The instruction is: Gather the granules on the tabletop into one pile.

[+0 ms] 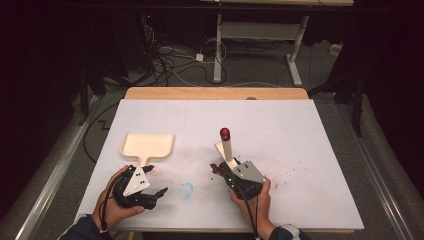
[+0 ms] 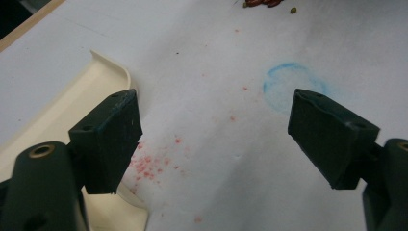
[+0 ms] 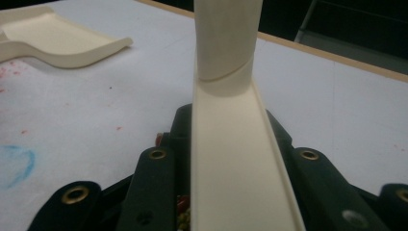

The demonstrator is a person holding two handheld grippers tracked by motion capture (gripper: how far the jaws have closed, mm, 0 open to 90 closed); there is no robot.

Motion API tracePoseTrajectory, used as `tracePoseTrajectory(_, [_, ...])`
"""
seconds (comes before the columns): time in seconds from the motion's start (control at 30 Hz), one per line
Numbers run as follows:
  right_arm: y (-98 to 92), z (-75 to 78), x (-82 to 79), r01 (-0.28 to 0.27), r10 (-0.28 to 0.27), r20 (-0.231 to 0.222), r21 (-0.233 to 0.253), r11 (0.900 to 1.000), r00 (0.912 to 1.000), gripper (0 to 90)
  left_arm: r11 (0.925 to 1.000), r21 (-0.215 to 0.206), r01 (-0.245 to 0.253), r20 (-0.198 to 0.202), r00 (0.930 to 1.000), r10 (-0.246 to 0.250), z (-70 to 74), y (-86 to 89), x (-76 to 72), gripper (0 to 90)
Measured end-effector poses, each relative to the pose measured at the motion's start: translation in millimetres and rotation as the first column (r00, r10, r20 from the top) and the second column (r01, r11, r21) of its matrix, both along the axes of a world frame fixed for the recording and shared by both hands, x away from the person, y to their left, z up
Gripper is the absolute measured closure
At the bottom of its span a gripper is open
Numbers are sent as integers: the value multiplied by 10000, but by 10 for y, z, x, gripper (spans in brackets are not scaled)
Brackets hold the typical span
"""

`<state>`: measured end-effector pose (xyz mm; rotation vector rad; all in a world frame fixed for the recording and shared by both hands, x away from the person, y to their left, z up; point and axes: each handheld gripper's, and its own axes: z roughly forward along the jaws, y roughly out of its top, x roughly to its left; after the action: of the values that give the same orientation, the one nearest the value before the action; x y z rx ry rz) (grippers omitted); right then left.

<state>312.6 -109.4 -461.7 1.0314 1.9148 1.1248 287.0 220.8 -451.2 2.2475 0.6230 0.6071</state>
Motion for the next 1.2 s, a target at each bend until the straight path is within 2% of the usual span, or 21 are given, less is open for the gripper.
tracePoseTrajectory(0.1, [-96,64,34,191,-191,-6,325,9993,9998,675,10000,2,-21,-26,10000,21,0,5,4,183])
tracePoseTrajectory(0.3, [-298,183,38,-122,134,-180,648,9978,9997,675,10000,-2,-34,10,10000,34,1,0,-1,183])
tracePoseTrajectory(0.37, [-389,235,26,-516,527,-146,689,9963,9985,674,10000,-6,-49,-72,10000,49,-3,-1,-5,183])
tracePoseTrajectory(0.4, [-443,259,18,-797,804,-44,899,9928,9968,674,10000,22,-28,-12,10000,28,-1,1,-4,183])
tracePoseTrajectory(0.47, [-539,298,15,-1851,1840,203,1168,9758,9827,674,10000,61,-35,-32,10000,35,-5,-1,-1,183])
tracePoseTrajectory(0.5, [-569,312,11,-2341,2305,434,1153,9654,9721,674,10000,83,-39,-21,10000,39,-6,-1,1,183])
tracePoseTrajectory(0.57, [-600,341,11,-3496,3467,454,1188,9293,9369,674,10000,71,-42,-14,10000,42,-5,0,1,183])
tracePoseTrajectory(0.6, [-600,344,8,-4021,3991,492,1251,9070,9156,674,10000,53,-46,-70,10000,46,-5,0,0,183])
tracePoseTrajectory(0.7, [-549,323,-5,-5390,5389,388,1275,8326,8415,674,10000,10,-96,-47,9999,96,2,9,2,183])
tracePoseTrajectory(0.73, [-526,298,0,-5852,5867,312,1329,8000,8092,674,9999,28,-102,-49,9999,102,5,15,4,183])
tracePoseTrajectory(0.8, [-465,234,8,-6497,6558,-40,1324,7486,7549,674,9999,0,-138,-47,9999,138,4,20,7,183])
tracePoseTrajectory(0.83, [-435,199,12,-6760,6838,-268,1268,7259,7292,674,9999,-9,-152,-39,9999,152,4,22,7,183])
tracePoseTrajectory(0.9, [-380,128,34,-7139,7218,-640,1107,6914,6891,674,9999,-46,-155,-50,9999,155,5,25,9,183])
tracePoseTrajectory(0.93, [-367,93,57,-7267,7357,-793,1165,6770,6727,674,9999,-36,-149,-63,9999,149,3,24,10,183])
tracePoseTrajectory(1.0, [-360,28,114,-7403,7519,-973,1319,6592,6521,674,9999,4,-112,-96,9999,112,-2,19,13,183])
tracePoseTrajectory(1.03, [-368,4,147,-7437,7556,-1003,1339,6550,6474,674,9999,15,-104,-100,9999,104,-3,16,14,183])
tracePoseTrajectory(1.1, [-401,-3,224,-7427,7571,-958,1491,6528,6463,674,10000,65,-62,-40,10000,62,-3,12,18,183])
tracePoseTrajectory(1.13, [-420,-1,266,-7419,7553,-972,1436,6550,6481,674,10000,88,-42,-55,10000,43,-5,10,20,183])
tracePoseTrajectory(1.2, [-456,-4,348,-7357,7471,-925,1308,6645,6583,674,9999,112,-27,-72,10000,28,-8,7,25,183])
